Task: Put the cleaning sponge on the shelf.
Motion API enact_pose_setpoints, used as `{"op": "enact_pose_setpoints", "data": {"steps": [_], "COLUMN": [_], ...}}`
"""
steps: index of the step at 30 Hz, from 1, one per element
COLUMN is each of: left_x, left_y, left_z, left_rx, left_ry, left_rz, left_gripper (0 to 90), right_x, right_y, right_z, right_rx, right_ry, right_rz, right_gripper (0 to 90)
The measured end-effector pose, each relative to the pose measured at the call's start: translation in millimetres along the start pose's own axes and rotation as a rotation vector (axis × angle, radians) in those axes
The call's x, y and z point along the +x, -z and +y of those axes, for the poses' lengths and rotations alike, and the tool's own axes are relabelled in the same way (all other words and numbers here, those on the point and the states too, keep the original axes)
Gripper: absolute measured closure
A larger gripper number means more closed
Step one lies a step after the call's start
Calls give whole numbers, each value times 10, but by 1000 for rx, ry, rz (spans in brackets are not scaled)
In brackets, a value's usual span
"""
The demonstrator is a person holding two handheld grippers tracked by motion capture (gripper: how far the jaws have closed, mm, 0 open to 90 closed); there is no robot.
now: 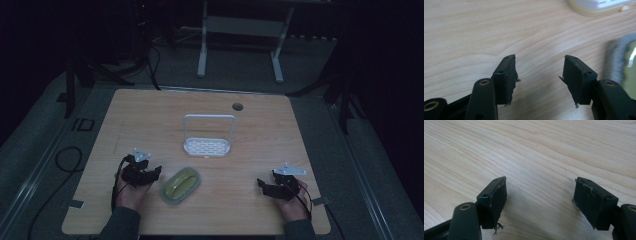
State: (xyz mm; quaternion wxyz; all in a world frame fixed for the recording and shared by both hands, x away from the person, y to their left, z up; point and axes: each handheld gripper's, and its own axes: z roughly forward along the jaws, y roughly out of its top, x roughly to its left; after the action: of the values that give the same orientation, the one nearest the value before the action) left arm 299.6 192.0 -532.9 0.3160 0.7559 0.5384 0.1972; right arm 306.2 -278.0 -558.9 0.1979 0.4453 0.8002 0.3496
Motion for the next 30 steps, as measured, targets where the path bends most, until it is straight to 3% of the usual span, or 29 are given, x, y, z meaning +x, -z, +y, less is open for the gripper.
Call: {"op": "enact_pose_setpoints", "data": {"steps": [13,21,30], "left_x": [-118,-236,-375], "left_y": [349,450,533], "left_z": [157,258,352], "left_rx": [-39,-26,-4], "left_ry": [-14,-41,-77], "left_rz": [-67,-105,-121], "left_gripper": [450,458,468], "right_x": [-1,0,1], "right_y": [0,0,0], "right_z": [0,0,0], "right_rx": [0,0,0], "right_ry": [1,0,-1], "right_rz": [0,0,0], "right_gripper": [261,261,261]}}
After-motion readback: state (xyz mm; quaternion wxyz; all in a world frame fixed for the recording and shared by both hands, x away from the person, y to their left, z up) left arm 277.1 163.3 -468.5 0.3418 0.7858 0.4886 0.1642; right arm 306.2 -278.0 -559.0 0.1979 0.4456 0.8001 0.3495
